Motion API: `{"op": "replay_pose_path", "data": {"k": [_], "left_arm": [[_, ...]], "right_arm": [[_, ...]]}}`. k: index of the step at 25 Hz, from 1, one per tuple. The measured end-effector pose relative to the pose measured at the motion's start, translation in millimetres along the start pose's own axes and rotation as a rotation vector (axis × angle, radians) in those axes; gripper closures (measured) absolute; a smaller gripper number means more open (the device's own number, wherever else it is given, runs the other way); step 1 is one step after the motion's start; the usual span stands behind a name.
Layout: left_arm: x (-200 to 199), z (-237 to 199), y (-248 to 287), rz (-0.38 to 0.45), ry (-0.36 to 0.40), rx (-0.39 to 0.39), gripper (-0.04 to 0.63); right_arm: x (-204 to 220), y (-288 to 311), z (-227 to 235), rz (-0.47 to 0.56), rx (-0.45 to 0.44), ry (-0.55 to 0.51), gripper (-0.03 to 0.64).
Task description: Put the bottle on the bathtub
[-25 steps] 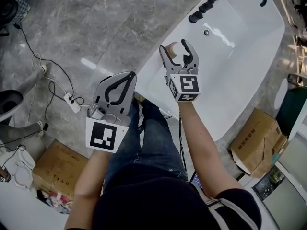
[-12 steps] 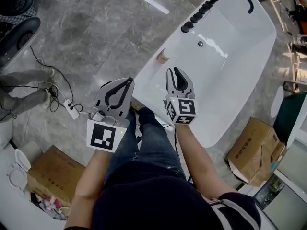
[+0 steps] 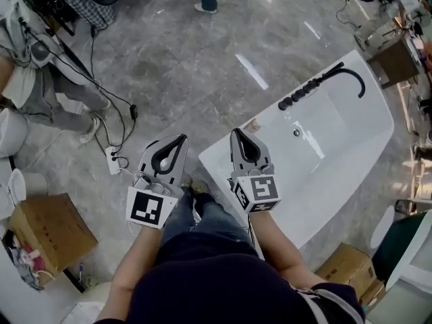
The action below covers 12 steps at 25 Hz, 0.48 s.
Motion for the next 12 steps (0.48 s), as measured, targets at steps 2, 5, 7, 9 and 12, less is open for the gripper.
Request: {"op": "replay_pose_path", "data": {"k": [2, 5, 7, 9, 12], "left_arm": [[-13, -6, -28, 0.008, 0.001, -0.094, 0.573], [-30, -17, -76, 0.034, 0.014, -0.248, 0.574], [-39, -27, -111, 0.034, 0.022, -0.359, 0.574], [-50, -35, -144, 0.033, 0.028, -0.476, 0.574], [-67, -42, -191, 0.013, 0.039, -0.644, 0.573]], "right_arm": [[-30, 2, -24, 0.044, -0.083, -0.026, 0.581], [-70, -1, -68, 0.111, -0.205, -0.076, 0.581], [-91, -3, -99, 0.153, -0.286, -0.112, 0.581], [-111, -5, -129, 0.187, -0.364, -0.138, 0.581], [-135, -13, -170, 0.226, -0.451, -0.161, 0.581]]}}
Point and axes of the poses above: the fingertips, and each gripper's own axes: y forward along the fingers, z to its right, x out of its underside, the point moved 5 cm from there along -y, backward along the fingers, and after that the axes turned 10 degrees about x, right-handed, at the moved point
